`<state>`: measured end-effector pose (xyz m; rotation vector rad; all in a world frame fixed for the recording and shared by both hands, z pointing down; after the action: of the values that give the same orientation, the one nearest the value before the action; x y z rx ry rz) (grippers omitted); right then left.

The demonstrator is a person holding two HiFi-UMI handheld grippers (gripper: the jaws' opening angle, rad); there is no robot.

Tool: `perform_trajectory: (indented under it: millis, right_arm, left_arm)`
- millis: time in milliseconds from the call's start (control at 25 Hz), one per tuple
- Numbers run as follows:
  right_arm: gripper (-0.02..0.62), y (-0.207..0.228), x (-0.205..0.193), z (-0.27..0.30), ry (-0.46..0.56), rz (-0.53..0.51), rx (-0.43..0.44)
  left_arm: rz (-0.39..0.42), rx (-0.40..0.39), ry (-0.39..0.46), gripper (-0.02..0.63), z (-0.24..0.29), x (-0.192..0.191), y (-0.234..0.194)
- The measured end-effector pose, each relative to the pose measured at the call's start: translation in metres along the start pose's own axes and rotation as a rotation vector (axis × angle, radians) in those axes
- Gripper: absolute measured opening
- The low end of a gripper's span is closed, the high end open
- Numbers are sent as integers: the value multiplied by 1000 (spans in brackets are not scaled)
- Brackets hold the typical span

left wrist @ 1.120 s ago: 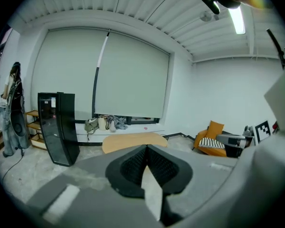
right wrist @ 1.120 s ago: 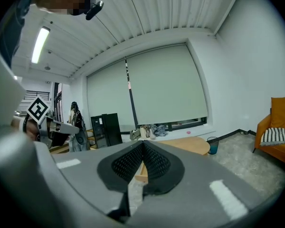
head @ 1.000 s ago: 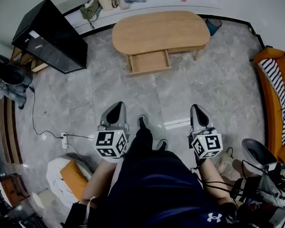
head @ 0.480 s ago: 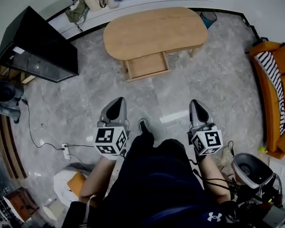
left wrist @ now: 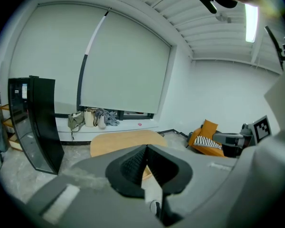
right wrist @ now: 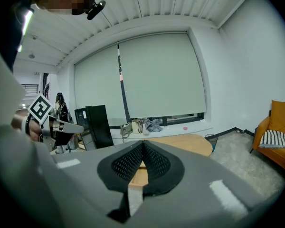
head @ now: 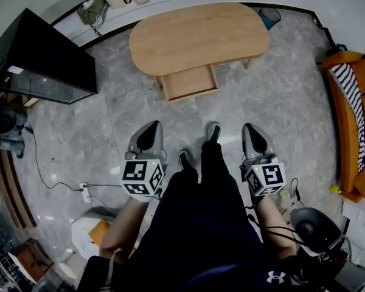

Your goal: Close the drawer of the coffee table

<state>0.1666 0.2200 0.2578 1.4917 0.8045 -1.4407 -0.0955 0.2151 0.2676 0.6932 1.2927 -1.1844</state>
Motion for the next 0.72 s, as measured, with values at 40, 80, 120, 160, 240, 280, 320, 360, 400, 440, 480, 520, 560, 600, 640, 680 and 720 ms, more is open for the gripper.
perform_trajectory:
  millis: [40,80,120,160,240,280,320,360,400,440,480,520,560,600,640,680,720]
  right_arm:
    - [2,3,-3,5,-2,12,4]
    - [2,6,-5,11,-3,28,8]
    - [2,9,-6,19,-5,40,13]
    - [2,13,-6,26,-12,41,22]
    - [2,22,-4,42,-19,39,41]
    - [2,27,-2,52,-16,44,49]
    - [2,31,0,62,-14,49,59]
    - [2,37,0,73,-14,50,69]
    - [2,43,0,83,-20,45,79]
    - [2,49,-1,93,-29,41,88]
    - [2,54,-1,102,-38,39,100]
    - [2,60,-1,111,-45,38,112]
    - [2,66,-1,120,-51,37,123]
    - [2,72,-2,129,-56,38,133]
    - [2,79,-4,139,-62,41,142]
    - [2,86,-7,149,-69,45,151]
    - [2,93,-11,159,-76,48,160]
  left_arm:
    - [4,1,-3,3,6,0,0]
    - [9,5,-5,2,12,1,-1]
    - [14,11,-7,3,18,3,-2]
    - [18,19,-7,2,24,5,-3]
    - [26,35,-5,3,37,11,-6]
    - [31,42,-2,2,44,14,-8]
    - [36,51,0,2,51,16,-11]
    - [40,61,0,2,59,17,-13]
    - [41,73,-2,2,67,17,-15]
    - [39,85,-6,2,75,16,-17]
    - [35,94,-12,2,83,14,-17]
    - [34,100,-20,2,90,13,-17]
    - [36,104,-28,2,98,11,-17]
    - [42,107,-36,3,106,10,-17]
    - [50,111,-44,2,115,8,-18]
    - [61,118,-52,2,123,6,-20]
    - [70,126,-61,3,131,3,-23]
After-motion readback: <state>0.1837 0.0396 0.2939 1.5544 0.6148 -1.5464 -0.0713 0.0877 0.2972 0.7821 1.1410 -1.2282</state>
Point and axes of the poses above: the fingertips, and each gripper's own axes: z forward along the fingers, y to its right, x out of its top, the point moved 1 cm from there along -z, backward along the fingers, and after that the axes turned 15 degrees about y, right-handed, at the moved point
